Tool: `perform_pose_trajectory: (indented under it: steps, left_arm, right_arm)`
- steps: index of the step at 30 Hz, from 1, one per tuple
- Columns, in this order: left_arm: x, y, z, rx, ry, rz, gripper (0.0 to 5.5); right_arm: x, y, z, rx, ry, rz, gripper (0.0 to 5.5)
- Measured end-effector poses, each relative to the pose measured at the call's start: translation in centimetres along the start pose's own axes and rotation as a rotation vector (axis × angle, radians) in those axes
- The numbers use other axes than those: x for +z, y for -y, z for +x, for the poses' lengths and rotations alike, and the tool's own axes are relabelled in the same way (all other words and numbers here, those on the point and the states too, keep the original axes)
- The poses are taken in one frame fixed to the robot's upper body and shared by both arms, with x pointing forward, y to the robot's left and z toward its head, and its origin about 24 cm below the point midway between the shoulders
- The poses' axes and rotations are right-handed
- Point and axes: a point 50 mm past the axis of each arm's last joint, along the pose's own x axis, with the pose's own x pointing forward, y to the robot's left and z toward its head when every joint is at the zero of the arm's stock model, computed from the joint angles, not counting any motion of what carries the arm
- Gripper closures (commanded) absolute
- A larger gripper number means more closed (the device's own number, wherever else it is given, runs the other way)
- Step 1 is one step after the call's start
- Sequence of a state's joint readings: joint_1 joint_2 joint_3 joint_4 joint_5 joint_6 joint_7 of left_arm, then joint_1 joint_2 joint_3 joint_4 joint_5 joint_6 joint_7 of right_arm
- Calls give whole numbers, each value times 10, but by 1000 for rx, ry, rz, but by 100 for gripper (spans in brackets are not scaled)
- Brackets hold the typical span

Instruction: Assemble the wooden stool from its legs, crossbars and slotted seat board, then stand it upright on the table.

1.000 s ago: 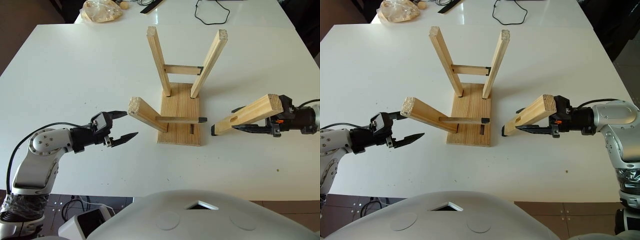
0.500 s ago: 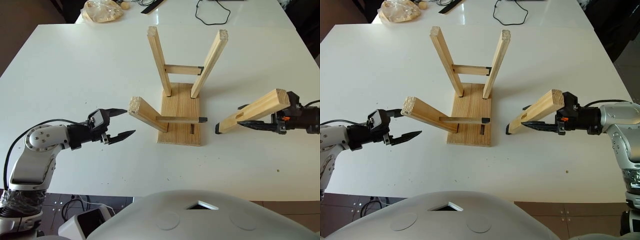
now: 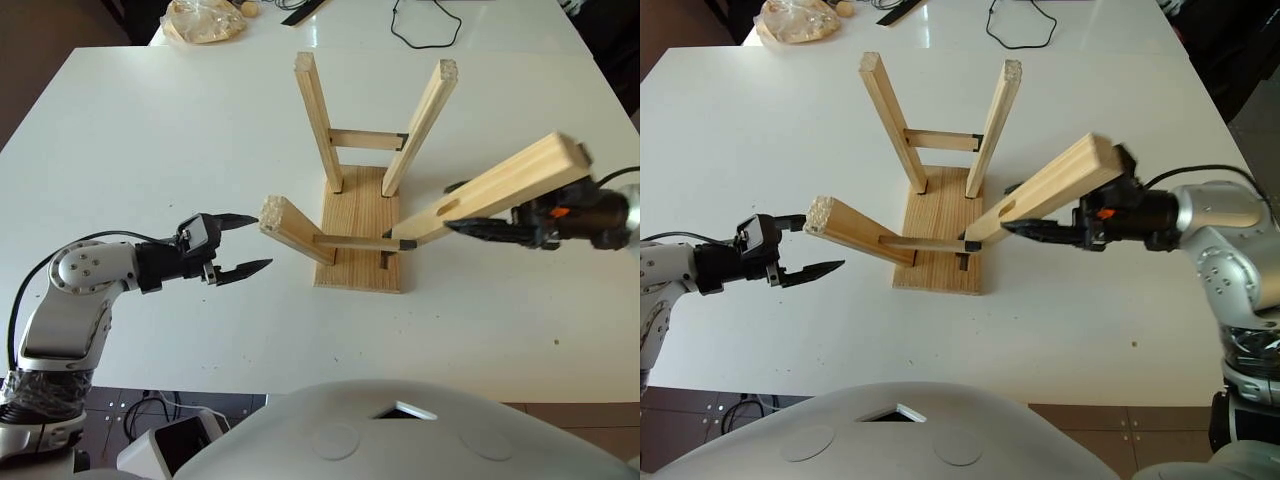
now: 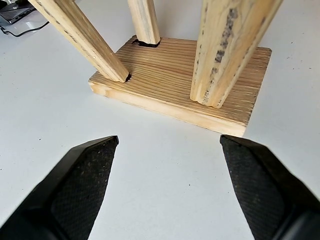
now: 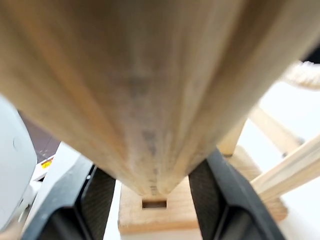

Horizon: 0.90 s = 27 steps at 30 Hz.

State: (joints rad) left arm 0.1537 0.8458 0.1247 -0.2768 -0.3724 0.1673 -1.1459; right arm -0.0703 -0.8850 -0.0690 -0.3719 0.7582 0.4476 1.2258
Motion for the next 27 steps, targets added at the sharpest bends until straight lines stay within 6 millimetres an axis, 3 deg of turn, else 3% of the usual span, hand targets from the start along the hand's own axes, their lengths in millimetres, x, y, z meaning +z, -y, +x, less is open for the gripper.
perform_pose_trajectory:
  steps: [17, 27]
  left_arm:
    - [6, 0, 8, -75, 3, 21, 173]
    - [8, 5, 14, -66, 22, 19, 173]
  right_arm:
    - [-21, 1, 12, 26, -72, -104, 350]
    - [-20, 8, 17, 55, -93, -145, 350]
